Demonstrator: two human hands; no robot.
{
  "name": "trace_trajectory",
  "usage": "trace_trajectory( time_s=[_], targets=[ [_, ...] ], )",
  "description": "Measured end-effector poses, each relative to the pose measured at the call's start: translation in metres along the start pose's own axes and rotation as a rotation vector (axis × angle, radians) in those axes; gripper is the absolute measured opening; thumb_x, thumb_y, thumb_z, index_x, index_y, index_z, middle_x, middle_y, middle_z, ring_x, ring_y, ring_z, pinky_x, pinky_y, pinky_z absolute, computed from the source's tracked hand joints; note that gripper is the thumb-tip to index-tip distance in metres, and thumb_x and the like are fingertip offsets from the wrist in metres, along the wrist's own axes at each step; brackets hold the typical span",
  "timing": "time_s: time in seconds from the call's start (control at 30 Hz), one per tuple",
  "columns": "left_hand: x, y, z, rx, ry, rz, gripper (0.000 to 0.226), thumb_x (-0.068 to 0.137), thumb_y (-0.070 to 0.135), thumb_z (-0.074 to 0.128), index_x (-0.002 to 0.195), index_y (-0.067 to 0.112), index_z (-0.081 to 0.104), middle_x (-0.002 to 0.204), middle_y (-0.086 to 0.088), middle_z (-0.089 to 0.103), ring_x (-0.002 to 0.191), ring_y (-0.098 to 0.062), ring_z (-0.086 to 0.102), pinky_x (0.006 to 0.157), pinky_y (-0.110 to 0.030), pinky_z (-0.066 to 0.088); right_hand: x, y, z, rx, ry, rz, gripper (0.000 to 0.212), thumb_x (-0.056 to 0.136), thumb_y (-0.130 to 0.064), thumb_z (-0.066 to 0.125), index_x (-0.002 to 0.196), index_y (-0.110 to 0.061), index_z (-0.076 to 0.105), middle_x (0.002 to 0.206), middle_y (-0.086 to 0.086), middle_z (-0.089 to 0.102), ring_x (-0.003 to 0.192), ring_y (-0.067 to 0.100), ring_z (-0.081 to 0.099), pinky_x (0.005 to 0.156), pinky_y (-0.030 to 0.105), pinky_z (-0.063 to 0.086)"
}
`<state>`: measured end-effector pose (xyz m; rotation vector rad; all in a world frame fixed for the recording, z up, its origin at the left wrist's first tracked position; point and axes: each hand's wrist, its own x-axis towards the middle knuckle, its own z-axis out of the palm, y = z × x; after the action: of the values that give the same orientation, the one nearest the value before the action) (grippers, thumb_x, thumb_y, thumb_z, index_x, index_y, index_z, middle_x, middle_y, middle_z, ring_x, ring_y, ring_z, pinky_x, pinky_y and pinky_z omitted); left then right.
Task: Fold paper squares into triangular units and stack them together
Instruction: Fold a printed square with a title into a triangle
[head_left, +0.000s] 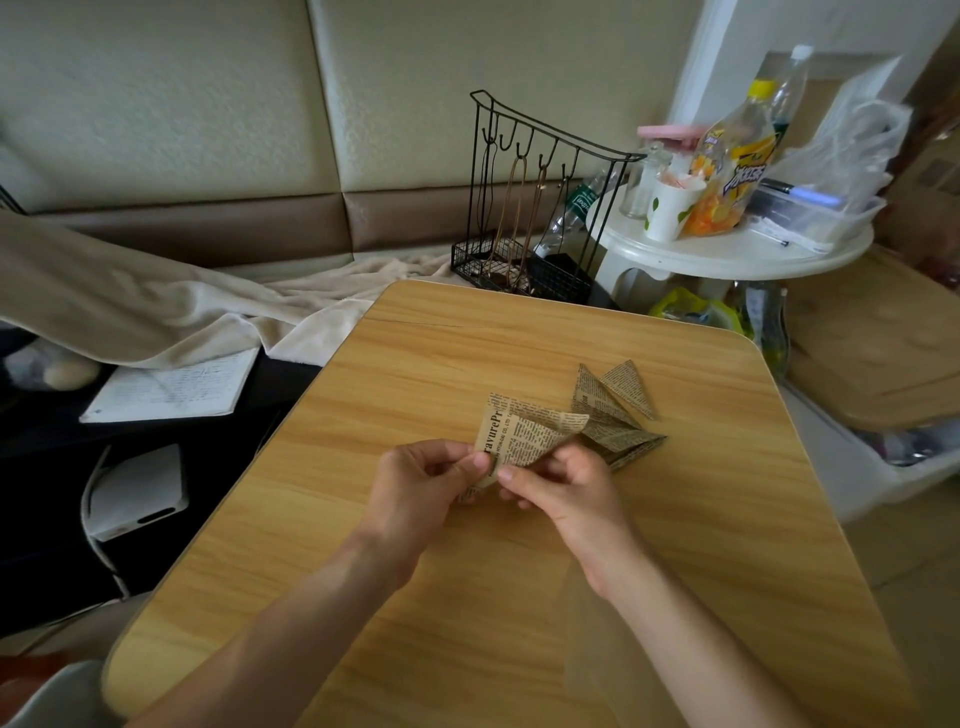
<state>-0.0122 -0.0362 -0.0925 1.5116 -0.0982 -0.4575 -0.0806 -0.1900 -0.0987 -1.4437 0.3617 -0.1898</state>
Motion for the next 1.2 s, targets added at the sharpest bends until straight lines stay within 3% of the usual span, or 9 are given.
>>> trace_trajectory(
  time_s=[0.27,0.5,0.6,0.87,0.97,1.03,1.2],
  targets=[
    [0.0019,0.0014,-0.0008,0.029,0.033,0.009,0.009,0.087,0.012,0.079,0.094,0.006,0.08,0.085,-0.009,0.079,0.073,-0.011,0.07,0.064,-0.018,0.056,0.0029,0.0028,-0.0057,0.08,0.167,-0.041,0.024,0.09,-0.007,0.077,0.103,0.011,0.066,0.092,0.026,0.074,0.073,0.017,0.073,0.062,0.02,0.055],
    [-0.0001,0.0047,-0.0004,0.072,0.003,0.009,0.012,0.088,0.015,0.079,0.096,0.006,0.08,0.087,-0.008,0.08,0.074,-0.011,0.069,0.064,-0.018,0.055,0.0014,0.0025,-0.004,0.066,0.169,-0.044,0.01,0.091,-0.006,0.076,0.096,-0.001,0.07,0.09,0.022,0.075,0.073,0.018,0.073,0.062,0.019,0.055],
    [-0.0021,0.0058,0.0007,0.073,-0.06,0.016,0.012,0.086,0.016,0.081,0.097,0.012,0.081,0.091,-0.005,0.08,0.081,-0.014,0.072,0.076,-0.025,0.057,0.0004,0.0011,-0.0022,0.058,0.141,-0.047,0.009,0.091,-0.005,0.076,0.098,-0.004,0.071,0.09,0.017,0.077,0.073,0.018,0.073,0.061,0.02,0.055],
    [0.0014,0.0024,-0.0035,0.153,-0.036,0.109,0.009,0.083,0.011,0.083,0.09,0.016,0.082,0.086,-0.007,0.079,0.078,-0.014,0.072,0.076,-0.03,0.059,0.0,-0.0005,-0.0007,0.036,0.127,-0.054,0.012,0.089,-0.003,0.077,0.096,-0.011,0.071,0.079,0.005,0.077,0.07,0.016,0.073,0.06,0.019,0.054],
    [0.0024,0.0015,-0.0032,0.157,-0.037,0.115,0.01,0.083,0.009,0.082,0.09,0.017,0.082,0.086,-0.004,0.08,0.077,-0.011,0.072,0.074,-0.028,0.059,-0.0001,-0.0001,-0.0006,0.048,0.153,-0.073,0.009,0.092,-0.006,0.075,0.095,0.0,0.07,0.079,0.009,0.076,0.069,0.017,0.074,0.06,0.019,0.054],
    [0.0031,0.001,-0.003,0.156,-0.031,0.111,0.01,0.083,0.008,0.082,0.089,0.016,0.082,0.085,-0.004,0.08,0.075,-0.01,0.071,0.072,-0.025,0.059,-0.0004,-0.0003,-0.0011,0.062,0.157,-0.081,0.019,0.095,-0.008,0.071,0.095,0.011,0.065,0.077,0.012,0.076,0.069,0.019,0.074,0.059,0.02,0.054],
    [0.0036,0.0005,-0.0032,0.16,-0.033,0.102,0.01,0.083,0.007,0.082,0.088,0.016,0.082,0.083,-0.005,0.079,0.072,-0.01,0.069,0.069,-0.024,0.057,-0.0025,-0.0039,-0.0004,0.088,0.173,-0.064,0.025,0.104,-0.014,0.059,0.093,0.008,0.064,0.078,0.016,0.074,0.071,0.024,0.075,0.06,0.023,0.055]
  ],
)
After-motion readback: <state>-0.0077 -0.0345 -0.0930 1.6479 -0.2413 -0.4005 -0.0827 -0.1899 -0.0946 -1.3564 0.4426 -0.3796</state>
